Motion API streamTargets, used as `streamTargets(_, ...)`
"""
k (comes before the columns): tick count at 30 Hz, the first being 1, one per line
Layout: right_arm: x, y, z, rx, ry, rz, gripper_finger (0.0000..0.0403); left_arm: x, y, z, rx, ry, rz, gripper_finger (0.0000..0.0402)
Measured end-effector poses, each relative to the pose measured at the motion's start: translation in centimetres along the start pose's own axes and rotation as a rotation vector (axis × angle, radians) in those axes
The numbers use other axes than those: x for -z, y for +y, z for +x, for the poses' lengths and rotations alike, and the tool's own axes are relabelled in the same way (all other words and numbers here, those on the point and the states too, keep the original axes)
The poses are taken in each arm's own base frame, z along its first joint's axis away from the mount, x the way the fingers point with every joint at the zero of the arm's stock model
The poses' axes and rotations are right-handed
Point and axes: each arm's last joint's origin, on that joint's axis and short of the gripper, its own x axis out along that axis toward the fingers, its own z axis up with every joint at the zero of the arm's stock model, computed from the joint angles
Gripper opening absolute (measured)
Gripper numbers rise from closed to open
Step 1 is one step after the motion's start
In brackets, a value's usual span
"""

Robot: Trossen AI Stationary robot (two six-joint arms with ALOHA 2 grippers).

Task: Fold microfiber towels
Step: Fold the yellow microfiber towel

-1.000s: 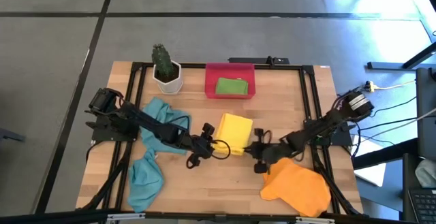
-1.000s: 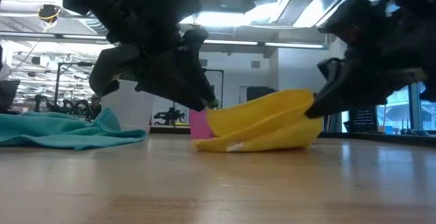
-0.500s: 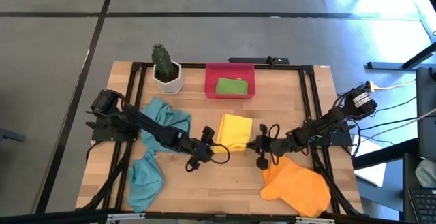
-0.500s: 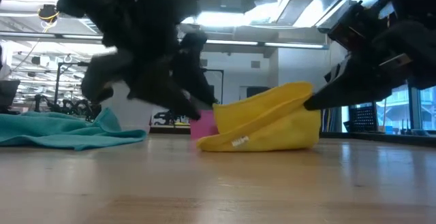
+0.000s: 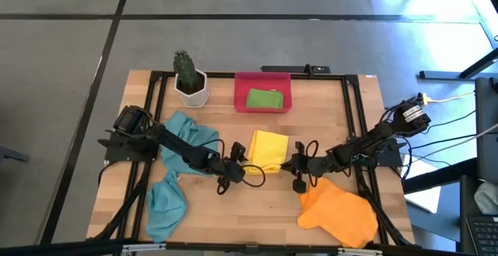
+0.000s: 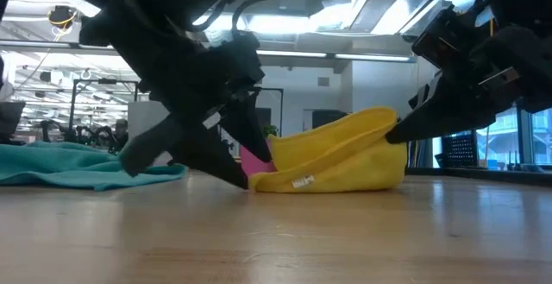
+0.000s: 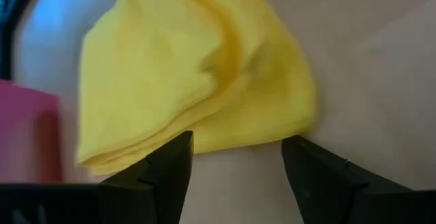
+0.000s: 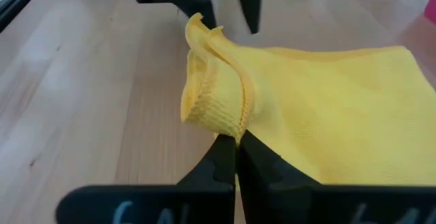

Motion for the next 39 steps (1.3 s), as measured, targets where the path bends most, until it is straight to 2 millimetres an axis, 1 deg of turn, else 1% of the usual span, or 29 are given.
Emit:
streamTargets(8,0.0,0.0,0.0,-0.015,0.007,-0.001,0.0002,0.0,0.3,0.1,-0.035,0.01,0.108,0.022)
streamTargets(11,0.0,0.0,0.0,-0.015,0.008,-0.001,0.0002,-0.2,0.3,0.1,-0.051,-0.012,0.16,0.022)
streamTargets(16,0.1,0.0,0.0,-0.013,0.011,0.0,0.0005,-0.5,-0.1,1.2,-0.065,-0.058,0.249,0.022)
streamTargets(21,0.2,0.0,0.0,-0.011,0.018,-0.001,0.0004,-0.4,-0.8,2.2,-0.067,-0.066,0.282,0.022)
streamTargets(26,0.2,0.0,0.0,-0.009,0.024,-0.003,0.0005,-0.5,-1.3,2.2,-0.059,-0.07,0.29,0.022)
streamTargets(31,0.4,-0.1,0.0,-0.003,0.04,-0.01,0.0006,-0.8,-1.7,2.1,-0.022,-0.12,0.287,0.0219)
streamTargets(35,0.8,-0.2,0.0,0.004,0.079,-0.009,0.0007,-0.7,-1.7,2.2,0.017,-0.144,0.257,0.0204)
streamTargets(39,0.9,-0.2,0.0,-0.013,0.104,-0.006,0.0008,-0.8,-1.8,2.2,0.048,-0.163,0.255,0.0172)
